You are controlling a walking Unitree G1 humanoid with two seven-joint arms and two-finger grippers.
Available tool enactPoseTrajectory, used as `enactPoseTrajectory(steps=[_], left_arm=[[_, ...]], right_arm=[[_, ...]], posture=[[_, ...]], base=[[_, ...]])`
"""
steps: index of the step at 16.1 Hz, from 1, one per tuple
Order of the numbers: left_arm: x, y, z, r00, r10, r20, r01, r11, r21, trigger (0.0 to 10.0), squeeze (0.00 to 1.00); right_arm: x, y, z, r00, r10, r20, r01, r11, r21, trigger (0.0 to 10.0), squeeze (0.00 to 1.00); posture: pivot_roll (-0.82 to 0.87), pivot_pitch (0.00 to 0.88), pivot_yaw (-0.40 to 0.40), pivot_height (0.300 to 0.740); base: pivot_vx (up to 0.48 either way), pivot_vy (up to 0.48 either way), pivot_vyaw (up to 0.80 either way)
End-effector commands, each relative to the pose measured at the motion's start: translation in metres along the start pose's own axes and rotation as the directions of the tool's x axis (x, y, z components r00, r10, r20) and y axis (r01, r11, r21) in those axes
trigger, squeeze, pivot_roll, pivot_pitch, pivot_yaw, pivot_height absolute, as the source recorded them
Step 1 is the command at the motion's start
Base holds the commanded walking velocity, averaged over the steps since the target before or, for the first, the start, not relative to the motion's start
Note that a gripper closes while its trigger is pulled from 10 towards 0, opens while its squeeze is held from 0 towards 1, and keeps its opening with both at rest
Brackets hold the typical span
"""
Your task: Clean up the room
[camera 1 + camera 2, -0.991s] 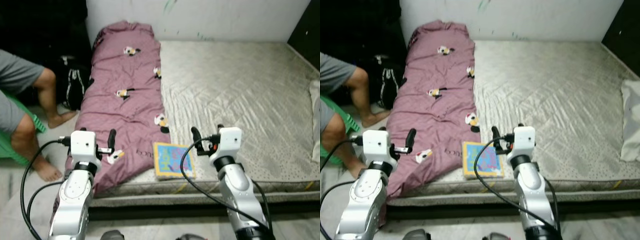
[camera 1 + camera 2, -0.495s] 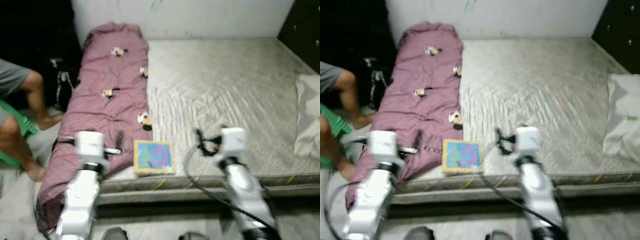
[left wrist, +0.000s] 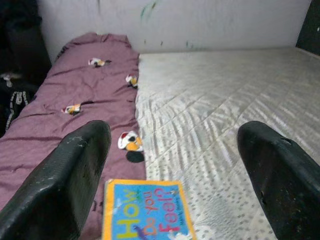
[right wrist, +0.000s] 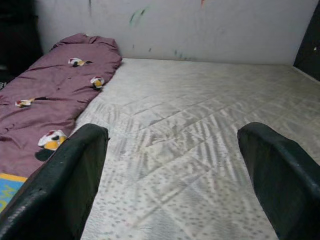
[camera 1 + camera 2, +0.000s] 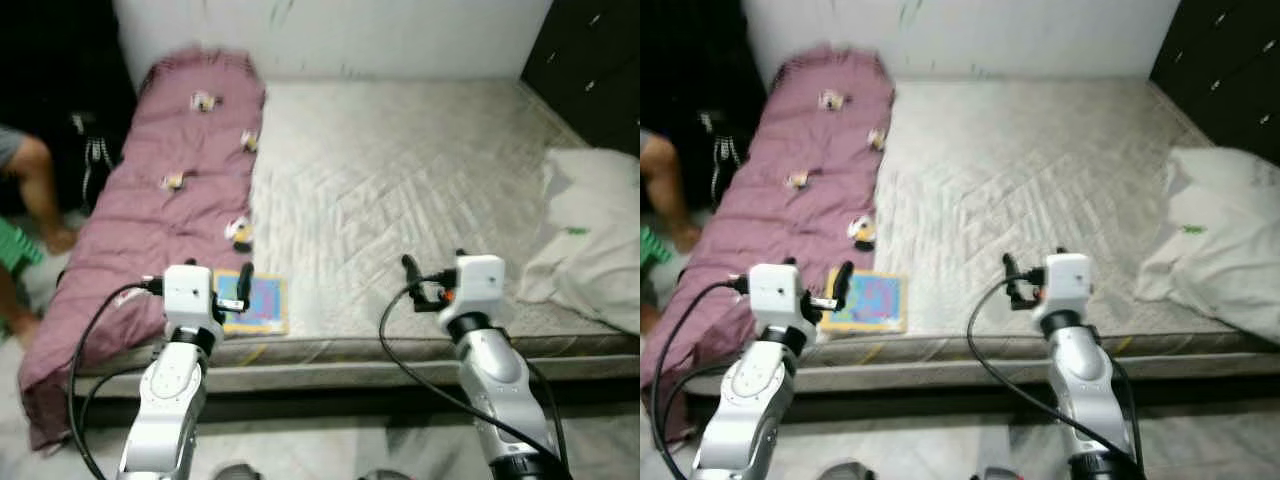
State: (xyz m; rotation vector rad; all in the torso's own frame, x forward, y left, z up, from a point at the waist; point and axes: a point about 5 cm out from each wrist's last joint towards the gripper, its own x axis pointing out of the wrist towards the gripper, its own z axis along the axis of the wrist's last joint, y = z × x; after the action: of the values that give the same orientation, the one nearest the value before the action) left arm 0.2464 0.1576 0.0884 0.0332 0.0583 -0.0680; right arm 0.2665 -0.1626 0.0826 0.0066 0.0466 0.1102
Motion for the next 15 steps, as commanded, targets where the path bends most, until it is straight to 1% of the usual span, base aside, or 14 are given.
enactPoseTrajectory(steps=[1, 3, 6, 15], left_arm=[[-0.0008, 0.0073, 0.0017, 1.000, 0.018, 0.007, -0.018, 1.000, -0.003, 10.0, 0.00], [-0.0007, 0.0060, 0.0031, 1.000, -0.002, 0.014, 0.002, 1.000, 0.002, 10.0, 0.00], [-0.0016, 0.0038, 0.0045, 0.999, -0.032, 0.027, 0.032, 0.999, -0.013, 10.0, 0.00], [-0.0017, 0.0039, 0.0046, 0.999, -0.044, 0.029, 0.044, 0.999, -0.011, 10.0, 0.00]], right_arm=[[0.0028, 0.0082, 0.0055, 0.999, 0.030, 0.023, -0.030, 1.000, 0.005, 10.0, 0.00], [0.0029, 0.0088, 0.0058, 0.999, 0.036, 0.025, -0.036, 0.999, 0.006, 10.0, 0.00], [0.0025, 0.0089, 0.0061, 0.999, 0.038, 0.027, -0.038, 0.999, 0.007, 10.0, 0.00], [0.0026, 0.0087, 0.0069, 0.999, 0.033, 0.031, -0.033, 0.999, 0.005, 10.0, 0.00]], posture=[[-0.01, 0.000, -0.009, 0.740], [0.00, 0.000, -0.009, 0.740], [-0.01, 0.000, -0.009, 0.740], [-0.01, 0.000, -0.006, 0.740]], base=[[0.000, 0.000, 0.00], [0.000, 0.000, 0.00], [0.000, 0.000, 0.00], [0.307, 0.000, 0.00]])
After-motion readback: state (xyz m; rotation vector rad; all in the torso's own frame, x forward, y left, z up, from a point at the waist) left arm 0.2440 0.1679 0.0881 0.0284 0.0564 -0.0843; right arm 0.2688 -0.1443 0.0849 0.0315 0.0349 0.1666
